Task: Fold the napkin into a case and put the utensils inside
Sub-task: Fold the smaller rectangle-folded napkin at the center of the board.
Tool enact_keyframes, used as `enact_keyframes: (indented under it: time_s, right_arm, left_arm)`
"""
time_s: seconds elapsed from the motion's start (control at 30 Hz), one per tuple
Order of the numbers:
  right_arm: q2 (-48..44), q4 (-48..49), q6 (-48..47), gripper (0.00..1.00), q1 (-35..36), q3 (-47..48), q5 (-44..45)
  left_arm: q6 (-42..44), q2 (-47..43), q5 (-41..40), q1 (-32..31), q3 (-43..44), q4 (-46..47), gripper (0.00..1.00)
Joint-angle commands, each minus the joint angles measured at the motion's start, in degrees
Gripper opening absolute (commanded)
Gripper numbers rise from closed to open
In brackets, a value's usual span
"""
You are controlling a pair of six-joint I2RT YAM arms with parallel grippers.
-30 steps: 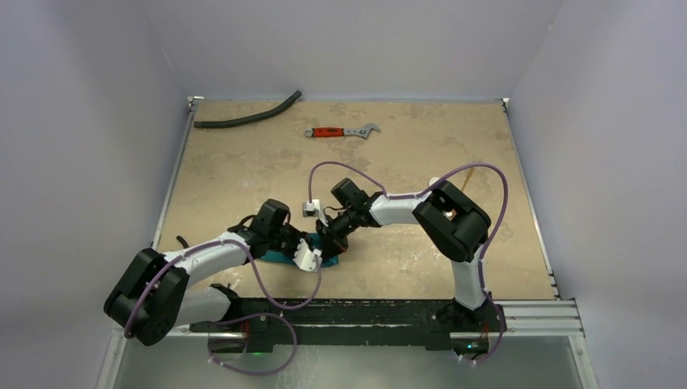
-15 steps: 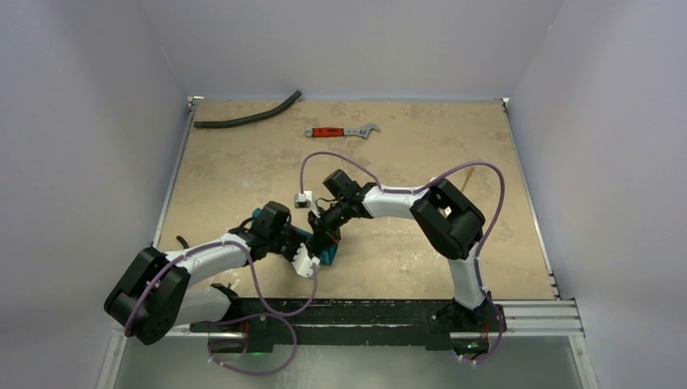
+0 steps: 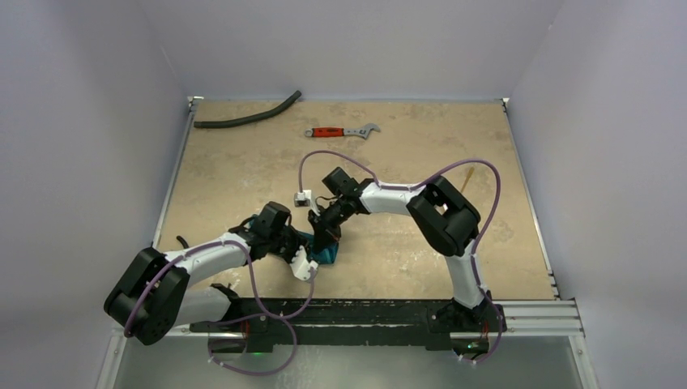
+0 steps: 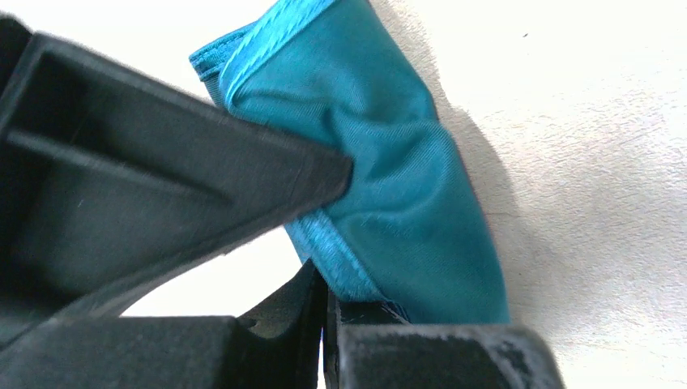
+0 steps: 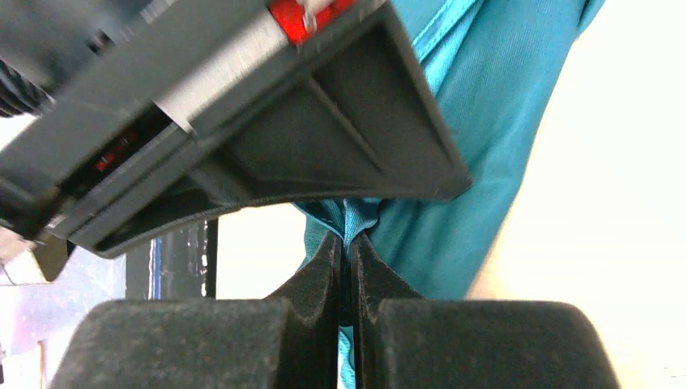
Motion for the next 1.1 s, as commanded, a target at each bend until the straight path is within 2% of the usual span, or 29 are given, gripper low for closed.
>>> enact_keyframes:
  time_s: [0.0, 0.47, 0.63, 0.73, 0.9, 1.0, 1.07]
  right_arm:
    - [-0.50, -1.43, -2.11, 0.01, -0.17, 4.24, -0.27]
    - [-1.41, 7.90, 4.18, 0.00, -3.69, -7.76, -0.55]
    - [-0.34, 9.96, 5.55, 0.00, -4.20, -8.70, -1.52]
    - [1.94, 9.12, 5.01, 0.00, -4.16, -7.52, -1.81]
    - [2.95, 9.06, 4.83, 0.00, -4.20, -8.07, -2.17]
    - [2.81, 9.07, 5.00, 0.01, -4.18, -8.31, -2.12]
    - [2.71, 9.07, 5.21, 0.00, -4.19, -8.48, -2.01]
  left_arm:
    - [0.89, 0.27, 3.30, -0.44, 0.35, -7.35, 0.00]
    - [0.07, -0.23, 2.00, -0.51, 1.28, -8.99, 0.00]
    - [-0.54, -0.30, 2.66, -0.50, 1.71, -8.97, 0.00]
    - [-5.27, -0.28, 2.54, -0.46, 3.62, -6.73, 0.00]
    - [-24.14, -1.68, -4.85, -0.26, 9.02, 4.84, 0.00]
    - [-29.13, -2.51, -2.46, 1.62, 14.13, -1.35, 0.00]
    - [-28.71, -3.43, 0.89, 2.50, 16.16, -8.78, 0.00]
